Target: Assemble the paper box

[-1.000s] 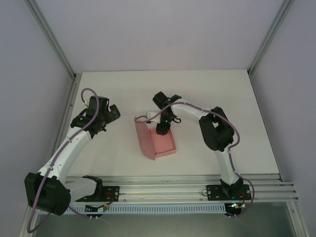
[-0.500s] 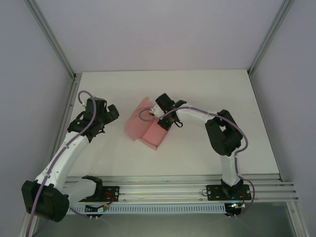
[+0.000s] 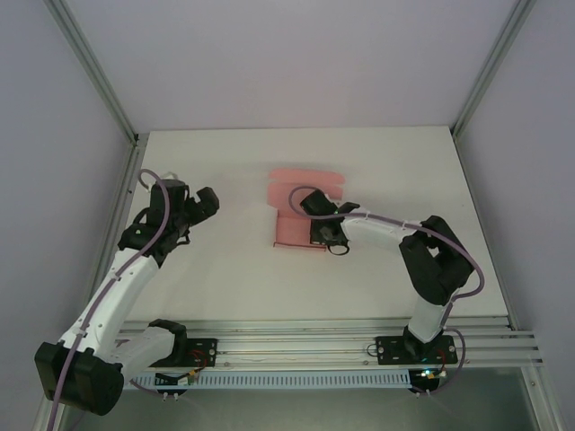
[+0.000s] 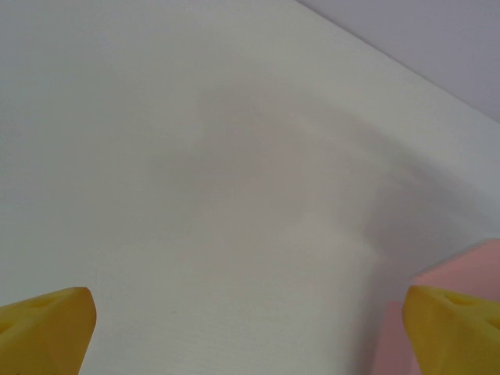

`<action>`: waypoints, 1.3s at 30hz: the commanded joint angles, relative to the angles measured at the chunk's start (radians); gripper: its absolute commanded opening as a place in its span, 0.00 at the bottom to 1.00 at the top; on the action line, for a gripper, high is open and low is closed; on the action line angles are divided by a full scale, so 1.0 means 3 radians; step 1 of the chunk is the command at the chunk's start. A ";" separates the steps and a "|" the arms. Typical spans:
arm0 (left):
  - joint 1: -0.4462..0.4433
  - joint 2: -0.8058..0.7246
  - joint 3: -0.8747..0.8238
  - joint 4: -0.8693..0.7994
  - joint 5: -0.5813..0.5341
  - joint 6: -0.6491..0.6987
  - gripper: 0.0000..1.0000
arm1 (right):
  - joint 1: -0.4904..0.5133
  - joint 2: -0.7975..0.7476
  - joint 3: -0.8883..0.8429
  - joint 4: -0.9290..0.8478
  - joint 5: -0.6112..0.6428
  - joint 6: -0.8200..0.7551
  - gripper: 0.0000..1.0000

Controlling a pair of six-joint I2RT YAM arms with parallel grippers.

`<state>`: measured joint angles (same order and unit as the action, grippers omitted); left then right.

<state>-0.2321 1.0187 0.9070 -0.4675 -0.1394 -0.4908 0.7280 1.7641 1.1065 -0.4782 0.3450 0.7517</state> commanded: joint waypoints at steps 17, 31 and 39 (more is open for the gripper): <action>-0.0036 0.0607 -0.0049 0.0890 0.1634 0.0880 1.00 | 0.0109 -0.0110 0.0103 0.0024 0.0112 -0.0215 0.33; -0.0051 0.2229 0.1405 -0.0061 0.2599 0.2363 0.91 | -0.1009 -0.0409 0.0485 0.0241 -0.1367 -0.2472 0.86; -0.0057 0.3149 0.2545 -0.1111 0.2823 0.2988 0.74 | -0.1343 0.0411 0.1578 -0.0685 -0.2095 -0.3112 0.76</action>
<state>-0.2417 1.9205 1.5940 -0.6258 0.6342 0.2974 0.3180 1.8271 1.5131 -0.5411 -0.1722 -0.0521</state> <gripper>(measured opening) 0.759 0.763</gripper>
